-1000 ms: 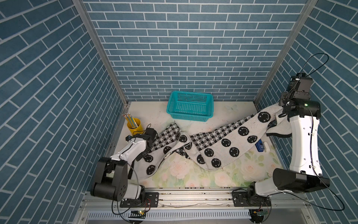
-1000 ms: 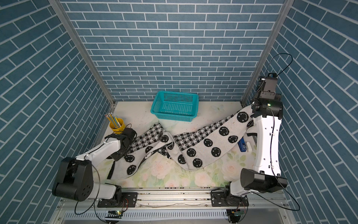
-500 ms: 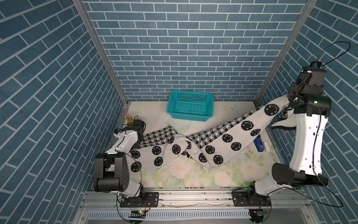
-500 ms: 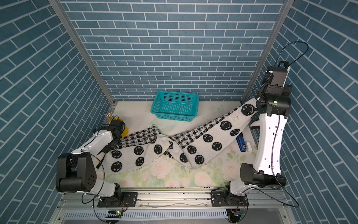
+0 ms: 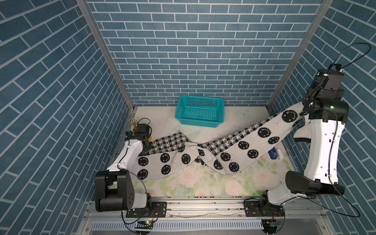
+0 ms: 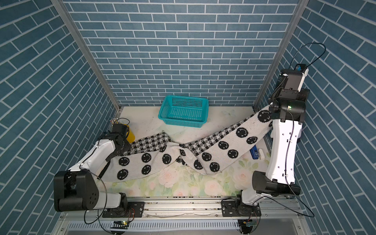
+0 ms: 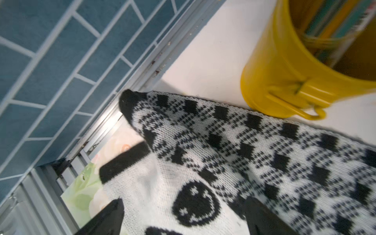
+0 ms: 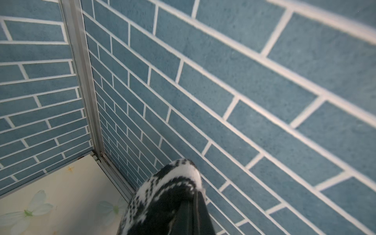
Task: Roll up the scarf and place it into the basket
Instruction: Flatten out the scarf at the center of the board.
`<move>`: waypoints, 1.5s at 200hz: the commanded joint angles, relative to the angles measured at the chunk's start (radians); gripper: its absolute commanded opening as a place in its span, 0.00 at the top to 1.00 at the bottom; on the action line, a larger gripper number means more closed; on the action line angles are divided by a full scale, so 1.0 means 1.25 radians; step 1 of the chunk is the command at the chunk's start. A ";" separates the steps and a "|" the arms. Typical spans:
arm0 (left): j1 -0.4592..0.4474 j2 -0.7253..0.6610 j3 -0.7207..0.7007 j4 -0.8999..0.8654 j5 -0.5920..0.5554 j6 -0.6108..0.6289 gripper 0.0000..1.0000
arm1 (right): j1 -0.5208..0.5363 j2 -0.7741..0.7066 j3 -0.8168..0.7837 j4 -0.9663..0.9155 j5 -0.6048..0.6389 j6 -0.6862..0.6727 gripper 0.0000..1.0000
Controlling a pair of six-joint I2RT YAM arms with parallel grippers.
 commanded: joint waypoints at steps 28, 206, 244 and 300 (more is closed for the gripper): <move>0.004 -0.139 0.085 0.044 0.333 0.123 0.00 | 0.188 0.016 0.050 0.014 -0.151 -0.042 1.00; 0.194 -0.131 0.365 -0.040 0.342 0.159 0.00 | 0.995 0.280 -0.250 0.180 -0.538 0.207 0.08; 0.163 -0.153 0.205 0.059 0.581 0.157 0.00 | 0.824 0.020 -0.584 0.247 -0.488 0.247 0.00; -0.289 -0.100 0.112 0.144 0.523 0.089 0.00 | 0.597 -0.132 -0.907 0.335 -0.607 0.246 0.00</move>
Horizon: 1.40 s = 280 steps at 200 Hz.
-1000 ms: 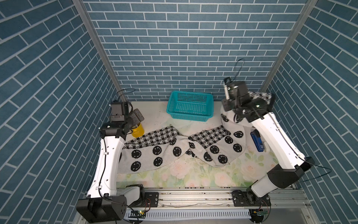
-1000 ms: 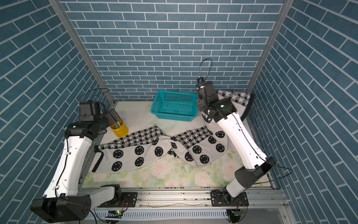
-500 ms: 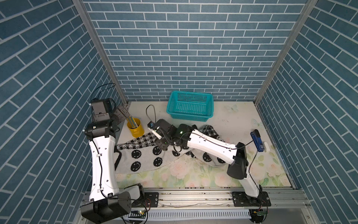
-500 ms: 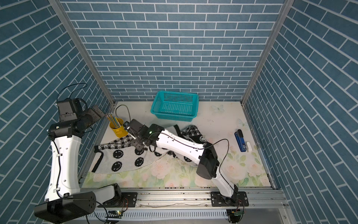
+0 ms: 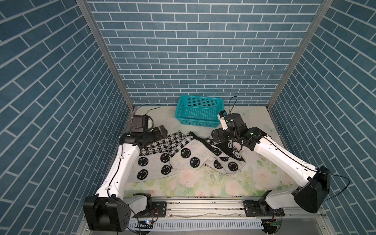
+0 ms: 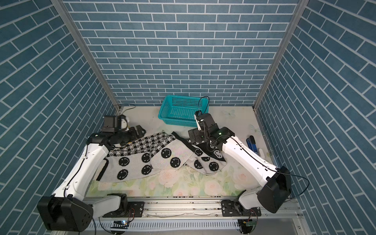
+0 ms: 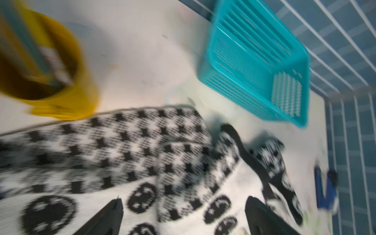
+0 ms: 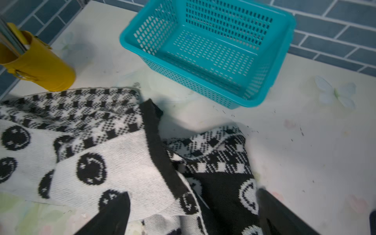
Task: Roll up the scarf and place it into the basket
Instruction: Flatten out the scarf at the center of the board.
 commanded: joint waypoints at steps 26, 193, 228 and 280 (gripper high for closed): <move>-0.258 0.136 0.010 0.103 -0.037 -0.078 0.00 | -0.070 -0.005 -0.184 0.079 -0.110 0.021 0.00; -0.574 0.657 0.413 -0.178 -0.452 -0.145 0.06 | -0.344 -0.086 -0.433 0.184 -0.152 0.022 0.07; -0.568 0.651 0.388 -0.187 -0.464 -0.155 0.43 | -0.354 -0.063 -0.423 0.204 -0.152 0.021 0.07; -0.509 0.528 0.260 -0.185 -0.501 -0.172 1.00 | -0.353 -0.036 -0.410 0.223 -0.180 0.019 0.08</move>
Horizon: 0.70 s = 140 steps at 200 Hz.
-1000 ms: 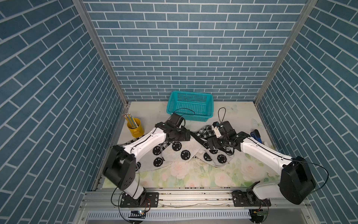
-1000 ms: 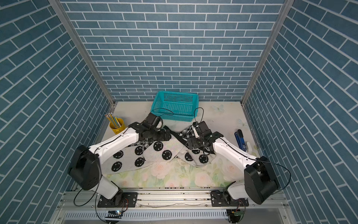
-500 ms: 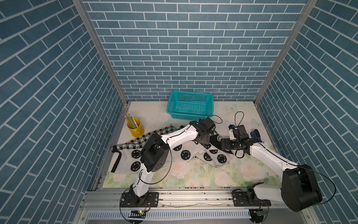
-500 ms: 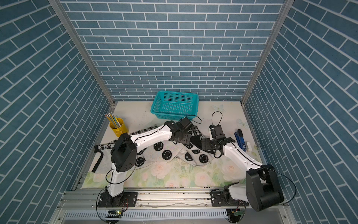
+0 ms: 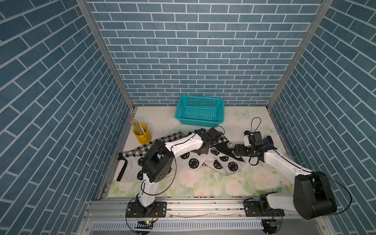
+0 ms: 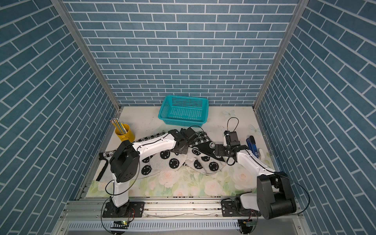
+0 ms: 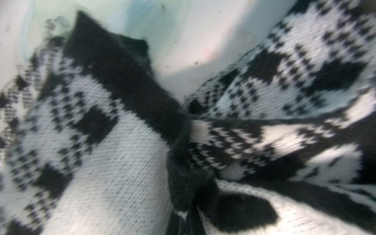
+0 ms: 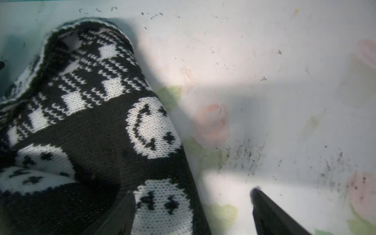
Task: Roll up the scarf and place it into the basket
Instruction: Flatten out the scarf at the center of the board.
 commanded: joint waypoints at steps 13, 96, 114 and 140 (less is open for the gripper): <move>0.065 -0.117 -0.104 -0.050 -0.058 -0.014 1.00 | -0.002 0.028 0.027 0.020 -0.025 -0.008 0.08; 0.284 -0.555 -0.395 -0.164 -0.153 -0.034 0.24 | 0.000 0.125 0.083 0.060 -0.073 -0.019 0.09; 0.338 -0.602 -0.407 -0.160 -0.140 -0.028 0.26 | 0.007 0.139 0.095 0.061 -0.095 -0.023 0.08; 0.346 -0.602 -0.381 -0.143 -0.138 -0.027 0.20 | 0.022 0.163 0.096 0.064 -0.100 -0.025 0.07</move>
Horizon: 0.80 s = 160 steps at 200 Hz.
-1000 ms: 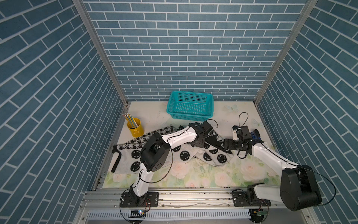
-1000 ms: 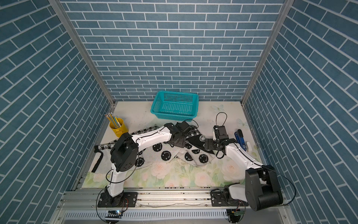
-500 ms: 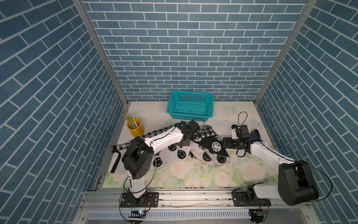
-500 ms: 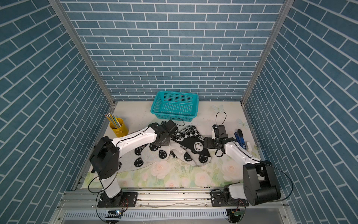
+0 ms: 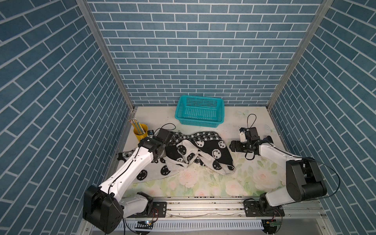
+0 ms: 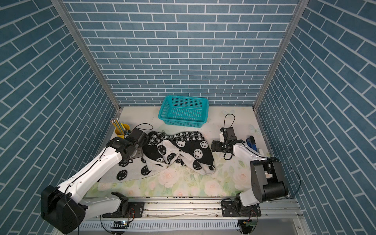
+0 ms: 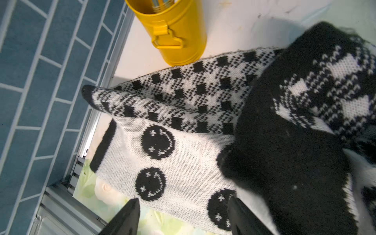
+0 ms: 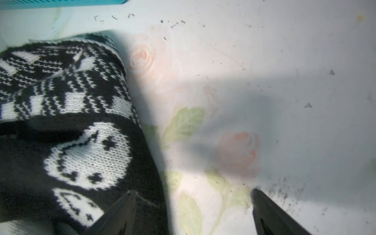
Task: Roll up the scarf and place it into the basket
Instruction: Flatten out the scarf at the center of the board.
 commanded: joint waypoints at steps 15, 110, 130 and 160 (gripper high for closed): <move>0.011 0.020 0.015 0.076 0.071 0.045 0.00 | 0.017 0.017 0.006 0.022 -0.029 -0.013 0.07; 0.191 0.186 -0.059 0.445 0.394 0.132 0.01 | 0.021 0.054 -0.021 0.084 -0.073 0.011 0.07; 0.203 0.203 -0.068 0.488 0.406 0.127 0.10 | 0.021 0.060 -0.027 0.099 -0.075 0.019 0.07; 0.204 0.239 -0.084 0.531 0.466 0.116 0.49 | 0.022 0.099 -0.022 0.127 -0.098 0.031 0.08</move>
